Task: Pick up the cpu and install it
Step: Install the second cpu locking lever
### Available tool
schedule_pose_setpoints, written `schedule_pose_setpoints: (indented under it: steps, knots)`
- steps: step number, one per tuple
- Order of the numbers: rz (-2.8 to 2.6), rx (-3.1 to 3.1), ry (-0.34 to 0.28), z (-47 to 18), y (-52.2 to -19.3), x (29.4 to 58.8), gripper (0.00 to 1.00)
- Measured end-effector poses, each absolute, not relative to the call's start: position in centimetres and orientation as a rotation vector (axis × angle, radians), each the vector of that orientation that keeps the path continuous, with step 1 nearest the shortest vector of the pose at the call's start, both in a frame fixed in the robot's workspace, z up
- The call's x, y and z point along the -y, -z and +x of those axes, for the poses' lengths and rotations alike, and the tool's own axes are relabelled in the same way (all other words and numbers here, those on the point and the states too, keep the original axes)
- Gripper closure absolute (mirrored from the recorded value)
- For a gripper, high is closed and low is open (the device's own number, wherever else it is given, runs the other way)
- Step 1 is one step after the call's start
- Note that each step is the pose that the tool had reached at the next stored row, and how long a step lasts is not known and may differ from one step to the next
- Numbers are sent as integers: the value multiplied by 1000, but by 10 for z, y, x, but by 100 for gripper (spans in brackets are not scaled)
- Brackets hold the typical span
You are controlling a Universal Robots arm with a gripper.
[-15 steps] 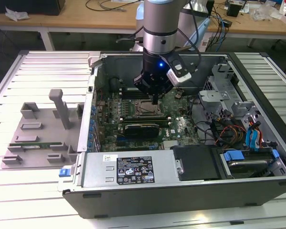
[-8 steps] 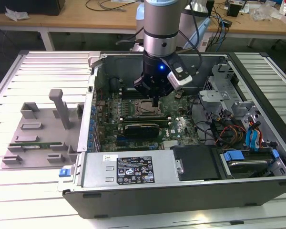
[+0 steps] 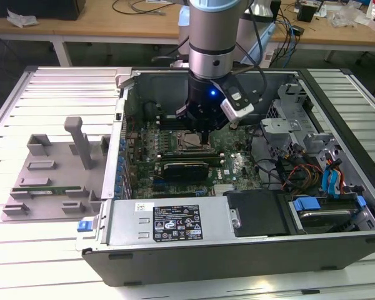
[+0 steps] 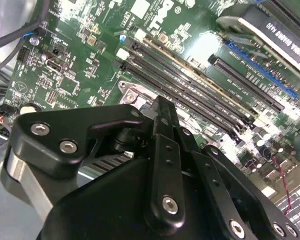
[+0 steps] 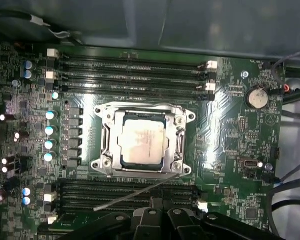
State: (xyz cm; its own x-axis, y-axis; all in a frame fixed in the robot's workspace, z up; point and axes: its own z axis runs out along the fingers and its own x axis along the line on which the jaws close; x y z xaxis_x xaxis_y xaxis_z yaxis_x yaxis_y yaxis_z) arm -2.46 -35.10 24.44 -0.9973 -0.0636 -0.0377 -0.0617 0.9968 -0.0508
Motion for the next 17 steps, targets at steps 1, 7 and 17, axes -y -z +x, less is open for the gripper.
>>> schedule_pose_setpoints:
  steps: [1,7,17]
  knots:
    - [-97,-3100,77,-25,-244,353,89]
    - [-96,-3099,-5,-36,-242,360,89]
    - [-94,-3096,-84,-63,-222,373,89]
